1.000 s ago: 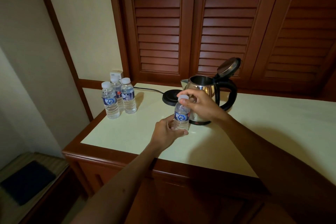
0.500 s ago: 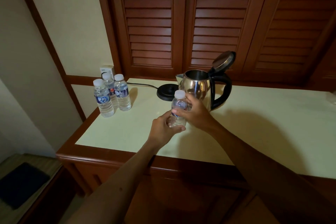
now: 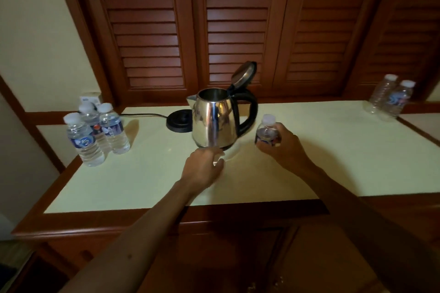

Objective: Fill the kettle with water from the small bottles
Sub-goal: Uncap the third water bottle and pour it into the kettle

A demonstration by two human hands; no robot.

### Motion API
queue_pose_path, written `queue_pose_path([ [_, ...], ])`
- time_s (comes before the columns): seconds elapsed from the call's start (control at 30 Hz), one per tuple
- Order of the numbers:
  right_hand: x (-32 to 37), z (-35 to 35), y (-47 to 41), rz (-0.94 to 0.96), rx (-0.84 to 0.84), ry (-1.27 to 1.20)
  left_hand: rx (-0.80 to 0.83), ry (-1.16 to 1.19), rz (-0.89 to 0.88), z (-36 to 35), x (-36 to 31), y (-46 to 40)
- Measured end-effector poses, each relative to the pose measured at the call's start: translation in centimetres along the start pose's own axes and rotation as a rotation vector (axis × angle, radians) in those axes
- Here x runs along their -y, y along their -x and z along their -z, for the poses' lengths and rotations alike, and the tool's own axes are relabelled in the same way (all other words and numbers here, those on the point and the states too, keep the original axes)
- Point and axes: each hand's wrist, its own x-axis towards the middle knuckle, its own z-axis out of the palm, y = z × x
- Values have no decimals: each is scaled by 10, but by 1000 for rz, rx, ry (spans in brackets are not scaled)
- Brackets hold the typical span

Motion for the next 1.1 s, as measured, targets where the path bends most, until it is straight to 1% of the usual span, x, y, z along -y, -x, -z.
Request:
queue_pose_path([
  [0.07, -20, 31, 2, -37, -55, 30, 23, 0, -109, -17, -29, -15],
  [0.17, -50, 81, 3, -96, -114, 140, 71, 19, -191, -47, -80, -41],
  [0.33, -111, 176, 1, -194, -213, 204, 174, 45, -247, -113, -159, -89],
  [0.53, -189, 282, -16, -211, -311, 207, 206, 59, -266, -196, -241, -157],
  [0.63, -224, 324, -37, -295, -327, 195, 201, 74, -251, -230, -273, -191],
  [0.73, -255, 350, -60, -350, -337, 185, 233, -33, -206, -258, -293, -215],
  [0.87, -281, 365, -89, -334, -368, 152, 298, -242, -157, -279, -302, -228],
  [1.1, -304, 364, -119, -308, -377, 120, 321, -257, -124, -284, -297, -229],
])
